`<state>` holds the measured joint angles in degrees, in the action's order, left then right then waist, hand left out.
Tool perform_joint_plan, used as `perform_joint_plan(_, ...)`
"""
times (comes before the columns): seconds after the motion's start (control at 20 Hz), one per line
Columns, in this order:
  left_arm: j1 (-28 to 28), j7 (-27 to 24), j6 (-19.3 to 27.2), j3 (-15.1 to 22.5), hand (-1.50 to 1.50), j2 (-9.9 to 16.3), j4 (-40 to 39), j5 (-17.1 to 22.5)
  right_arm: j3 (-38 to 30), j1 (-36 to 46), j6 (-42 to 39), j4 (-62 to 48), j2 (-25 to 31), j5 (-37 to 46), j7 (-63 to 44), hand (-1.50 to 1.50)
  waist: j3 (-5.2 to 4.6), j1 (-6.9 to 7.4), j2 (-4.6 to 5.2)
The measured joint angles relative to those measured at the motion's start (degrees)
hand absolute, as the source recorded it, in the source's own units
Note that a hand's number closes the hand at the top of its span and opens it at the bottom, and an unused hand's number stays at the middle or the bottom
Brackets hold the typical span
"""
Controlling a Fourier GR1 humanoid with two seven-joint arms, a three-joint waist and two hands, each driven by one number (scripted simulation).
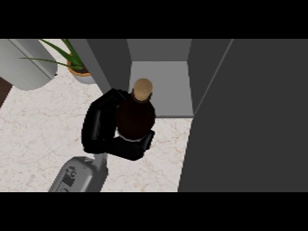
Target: Pick up the wine, place it into the cabinet and close the cabinet
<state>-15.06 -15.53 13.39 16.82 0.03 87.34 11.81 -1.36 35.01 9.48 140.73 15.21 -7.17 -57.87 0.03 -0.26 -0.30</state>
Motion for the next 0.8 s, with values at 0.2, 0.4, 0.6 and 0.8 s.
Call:
perform_joint_plan(0.2, -6.48, 6.69, 6.2, 1.44, 1.5, -0.01, 1.03, -0.06, -0.45, -0.73, -0.42, -0.11, -0.29, -0.34, 0.21, -1.5, 0.0, -0.2, 0.08)
perform_joint_plan(0.4, -13.24, 11.48, 11.36, 1.39, 1.5, -0.01, -0.99, 0.66, -1.19, -1.29, -0.95, -0.05, -0.01, -0.71, 0.14, -1.5, 0.0, -0.43, 0.15)
perform_joint_plan(0.6, -17.03, 13.95, 15.79, 2.6, 1.5, -0.01, -2.22, 0.43, -1.6, -0.84, -1.21, -0.1, 0.37, -1.26, -0.2, -1.5, -0.01, -0.45, 0.13)
perform_joint_plan(0.8, -20.84, 12.49, 16.33, 0.53, 1.5, -0.02, -7.24, 1.13, -2.07, -2.04, -1.72, 0.01, 0.0, -1.55, 0.64, -1.5, -0.03, -0.57, 0.23)
